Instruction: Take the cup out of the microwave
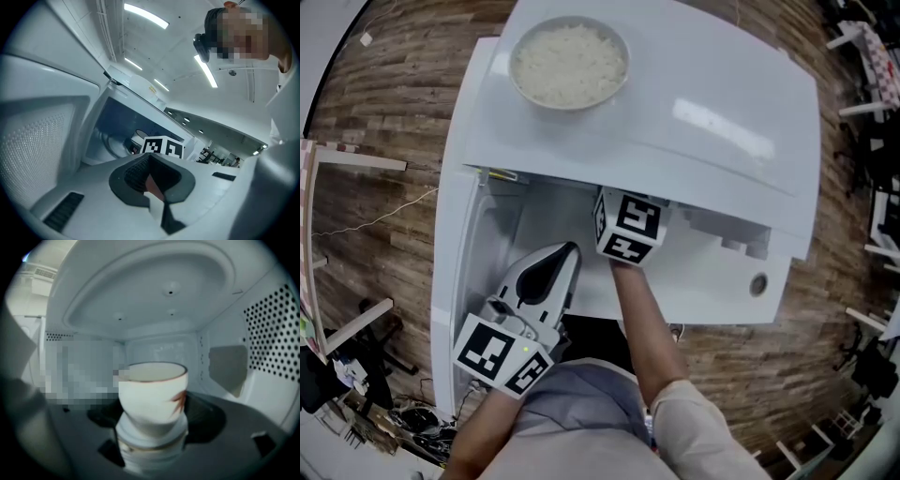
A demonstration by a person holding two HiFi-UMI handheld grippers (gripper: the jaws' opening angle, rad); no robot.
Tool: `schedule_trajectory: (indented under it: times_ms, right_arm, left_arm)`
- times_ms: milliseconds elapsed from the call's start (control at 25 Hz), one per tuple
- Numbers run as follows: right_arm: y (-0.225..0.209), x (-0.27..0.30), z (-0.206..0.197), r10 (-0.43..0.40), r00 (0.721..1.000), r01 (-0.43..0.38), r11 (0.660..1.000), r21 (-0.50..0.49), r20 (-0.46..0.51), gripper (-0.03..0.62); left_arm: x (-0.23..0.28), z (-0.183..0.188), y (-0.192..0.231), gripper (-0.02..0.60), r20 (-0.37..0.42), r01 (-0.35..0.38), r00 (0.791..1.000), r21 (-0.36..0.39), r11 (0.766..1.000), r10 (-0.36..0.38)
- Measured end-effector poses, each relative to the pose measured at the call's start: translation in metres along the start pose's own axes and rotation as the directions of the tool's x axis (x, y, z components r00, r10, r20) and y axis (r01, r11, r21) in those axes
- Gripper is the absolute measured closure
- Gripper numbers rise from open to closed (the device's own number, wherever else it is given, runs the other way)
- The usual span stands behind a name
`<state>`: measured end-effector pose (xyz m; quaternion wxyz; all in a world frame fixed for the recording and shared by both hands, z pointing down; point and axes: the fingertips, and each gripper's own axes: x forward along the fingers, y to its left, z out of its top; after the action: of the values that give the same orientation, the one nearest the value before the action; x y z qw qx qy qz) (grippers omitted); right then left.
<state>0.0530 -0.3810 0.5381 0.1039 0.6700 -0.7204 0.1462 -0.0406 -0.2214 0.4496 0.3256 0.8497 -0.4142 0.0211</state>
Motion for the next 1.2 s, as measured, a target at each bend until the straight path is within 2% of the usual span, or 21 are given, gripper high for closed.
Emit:
schedule_trajectory:
  times_ms: [440,1200]
  right_arm:
    - [-0.002,0.0,0.001,-0.021,1.0,0.022,0.999,-0.028,0.019,0.21]
    - [-0.007,-0.025,0.005,0.013,0.998,-0.011,0.999,-0.037,0.066,0.212]
  left_arm:
    - [-0.001,-0.005,0.003,0.572,-0.004,-0.008,1.0,-0.009,1.0,0.008]
    - [-0.005,-0.008,-0.003,0.572,0.008,-0.005,1.0,-0.013,1.0,0.005]
